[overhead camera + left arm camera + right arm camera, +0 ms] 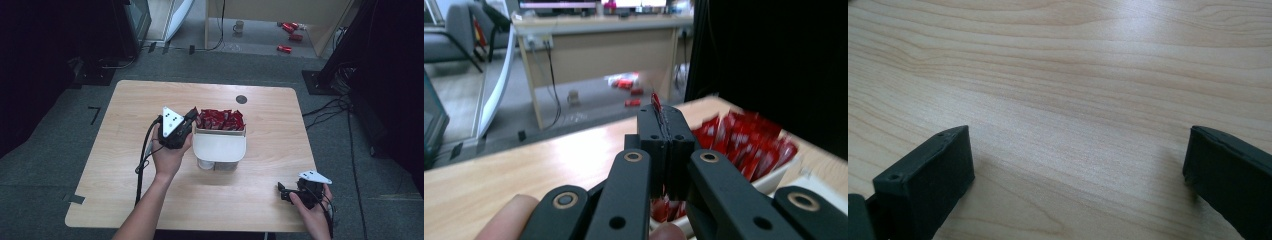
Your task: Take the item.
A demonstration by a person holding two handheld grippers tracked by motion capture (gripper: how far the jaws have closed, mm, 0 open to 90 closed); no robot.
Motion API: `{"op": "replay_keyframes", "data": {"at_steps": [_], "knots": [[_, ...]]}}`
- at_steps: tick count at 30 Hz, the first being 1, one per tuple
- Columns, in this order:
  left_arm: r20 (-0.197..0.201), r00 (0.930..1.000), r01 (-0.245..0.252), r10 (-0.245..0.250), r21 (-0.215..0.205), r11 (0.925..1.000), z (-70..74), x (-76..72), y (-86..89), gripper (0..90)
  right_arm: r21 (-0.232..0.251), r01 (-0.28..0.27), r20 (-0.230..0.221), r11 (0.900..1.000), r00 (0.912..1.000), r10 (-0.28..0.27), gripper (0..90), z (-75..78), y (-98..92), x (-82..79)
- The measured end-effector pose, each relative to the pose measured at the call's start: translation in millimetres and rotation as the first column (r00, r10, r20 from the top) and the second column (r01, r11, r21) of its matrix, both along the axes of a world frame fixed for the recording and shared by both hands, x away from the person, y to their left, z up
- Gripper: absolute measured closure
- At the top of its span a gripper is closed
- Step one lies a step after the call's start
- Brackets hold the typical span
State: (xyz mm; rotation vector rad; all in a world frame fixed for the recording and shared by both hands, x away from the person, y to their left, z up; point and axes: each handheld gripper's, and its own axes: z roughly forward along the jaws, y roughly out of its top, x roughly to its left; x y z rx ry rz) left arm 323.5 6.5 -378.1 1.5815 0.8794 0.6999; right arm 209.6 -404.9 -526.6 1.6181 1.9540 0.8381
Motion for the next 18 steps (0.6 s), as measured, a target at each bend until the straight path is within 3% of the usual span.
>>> {"op": "replay_keyframes", "data": {"at_steps": [10,18], "knots": [[0.135,0.9904,-0.02,0.031,-0.087,0.996,25.8,-12.5,16.7,90.0,0.0,0.0,0.002,1.0,1.0,0.0,0.0,-0.1,0.0,0.0],[0.23,0.9691,-0.061,0.089,-0.129,0.9898,42.9,-23.3,27.4,90.0,0.0,0.0,0.002,1.0,1.0,0.0,0.0,-0.1,0.0,0.0]]}}
